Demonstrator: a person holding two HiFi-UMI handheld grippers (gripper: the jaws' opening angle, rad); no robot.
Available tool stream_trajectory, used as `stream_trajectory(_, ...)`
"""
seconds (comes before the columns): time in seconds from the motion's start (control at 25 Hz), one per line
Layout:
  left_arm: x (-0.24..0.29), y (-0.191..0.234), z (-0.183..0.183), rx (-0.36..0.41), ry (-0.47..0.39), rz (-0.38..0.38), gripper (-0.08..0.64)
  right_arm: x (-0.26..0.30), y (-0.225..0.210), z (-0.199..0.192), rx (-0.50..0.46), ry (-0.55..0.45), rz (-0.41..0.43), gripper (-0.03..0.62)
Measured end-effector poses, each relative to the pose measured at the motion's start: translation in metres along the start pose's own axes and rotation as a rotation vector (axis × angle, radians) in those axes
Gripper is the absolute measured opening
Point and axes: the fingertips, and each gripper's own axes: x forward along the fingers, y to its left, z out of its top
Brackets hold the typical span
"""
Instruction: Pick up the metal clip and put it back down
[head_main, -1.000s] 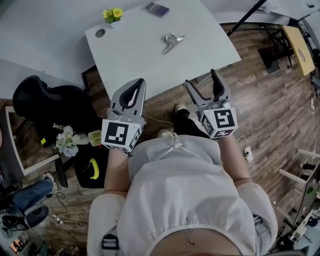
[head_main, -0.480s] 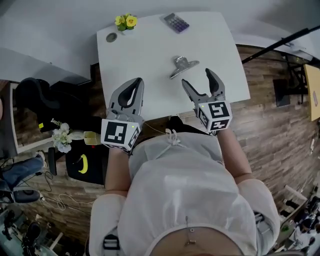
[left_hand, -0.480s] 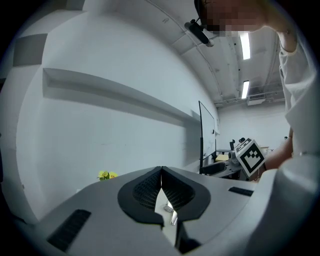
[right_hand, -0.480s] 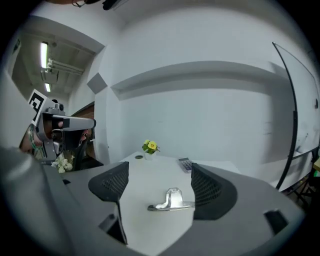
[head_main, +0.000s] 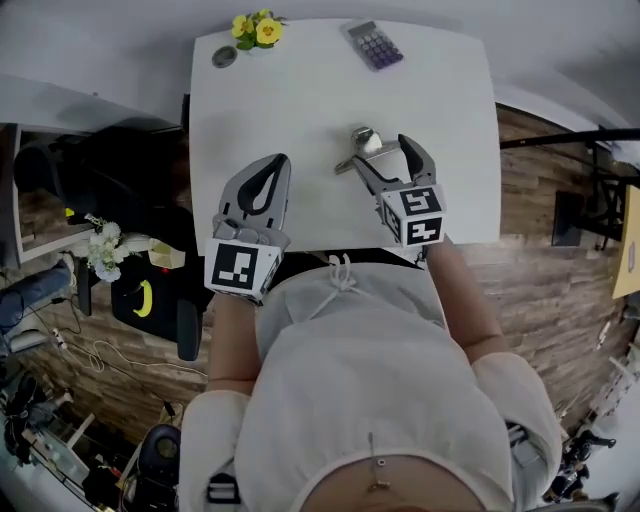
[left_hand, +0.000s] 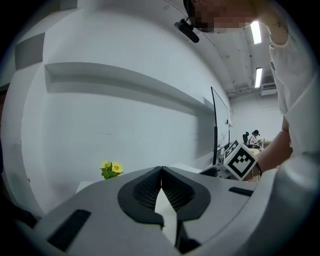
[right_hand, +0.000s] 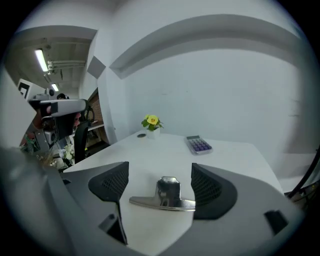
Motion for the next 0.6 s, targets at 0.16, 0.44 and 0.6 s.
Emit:
stream_trajectory(0.16, 0.019, 0.006, -0.022, -0.026, 0.063, 0.018, 0.018, 0.036, -0.010, -0.030, 0.017, 0.107, 0.034, 0.387)
stream_trajectory(0.44, 0.040, 0.016, -0.045, -0.061, 0.101, 0.047, 0.018, 0.076, -0.019, -0.066, 0.050, 0.234, 0.039, 0.360)
stream_trajectory(0.6, 0.045, 0.018, -0.048, -0.077, 0.093, 0.060, 0.018, 0.087, -0.019, -0.077, 0.042, 0.290, 0.023, 0.322)
